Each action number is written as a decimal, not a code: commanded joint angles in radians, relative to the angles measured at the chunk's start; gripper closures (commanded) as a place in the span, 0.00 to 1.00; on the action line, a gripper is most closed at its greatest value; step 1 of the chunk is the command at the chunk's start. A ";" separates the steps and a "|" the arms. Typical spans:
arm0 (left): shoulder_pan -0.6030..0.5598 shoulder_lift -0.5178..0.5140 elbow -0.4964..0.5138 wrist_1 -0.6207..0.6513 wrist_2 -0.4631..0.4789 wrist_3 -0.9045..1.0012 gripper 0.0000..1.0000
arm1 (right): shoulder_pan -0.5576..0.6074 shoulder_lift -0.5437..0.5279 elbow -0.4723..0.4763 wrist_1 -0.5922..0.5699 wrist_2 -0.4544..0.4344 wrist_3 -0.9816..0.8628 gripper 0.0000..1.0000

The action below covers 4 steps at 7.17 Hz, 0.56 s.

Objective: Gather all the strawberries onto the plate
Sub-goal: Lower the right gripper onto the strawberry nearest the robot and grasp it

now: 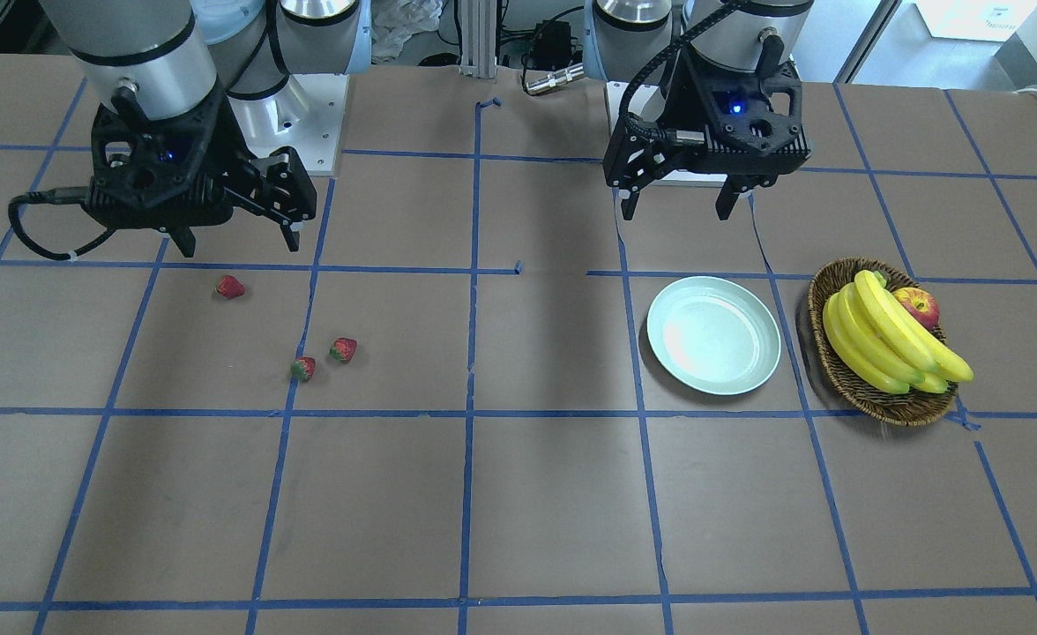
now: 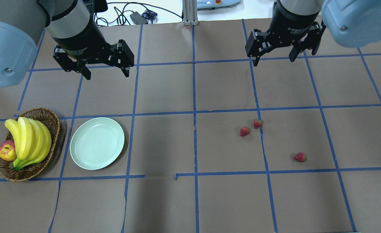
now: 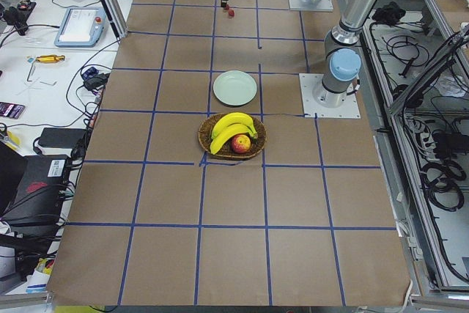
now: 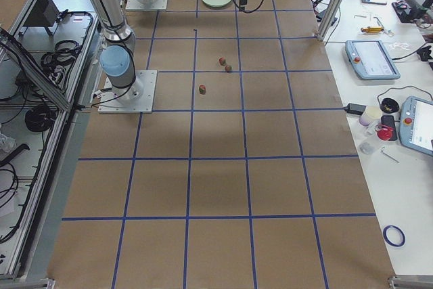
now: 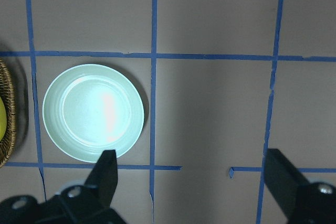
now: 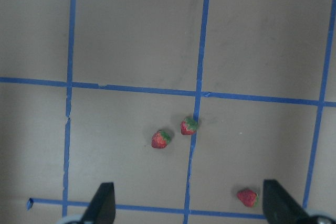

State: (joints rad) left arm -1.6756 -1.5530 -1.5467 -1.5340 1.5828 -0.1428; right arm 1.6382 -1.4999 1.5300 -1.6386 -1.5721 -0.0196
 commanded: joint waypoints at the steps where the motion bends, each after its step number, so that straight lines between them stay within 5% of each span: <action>1: -0.001 0.001 -0.001 -0.002 0.000 0.005 0.00 | -0.001 0.013 0.155 -0.148 -0.002 0.001 0.00; 4: -0.001 0.002 -0.010 -0.002 0.000 0.002 0.00 | -0.113 0.044 0.286 -0.155 -0.046 -0.060 0.01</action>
State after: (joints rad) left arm -1.6762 -1.5514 -1.5533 -1.5358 1.5831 -0.1407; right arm 1.5909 -1.4614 1.7642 -1.7891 -1.5991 -0.0406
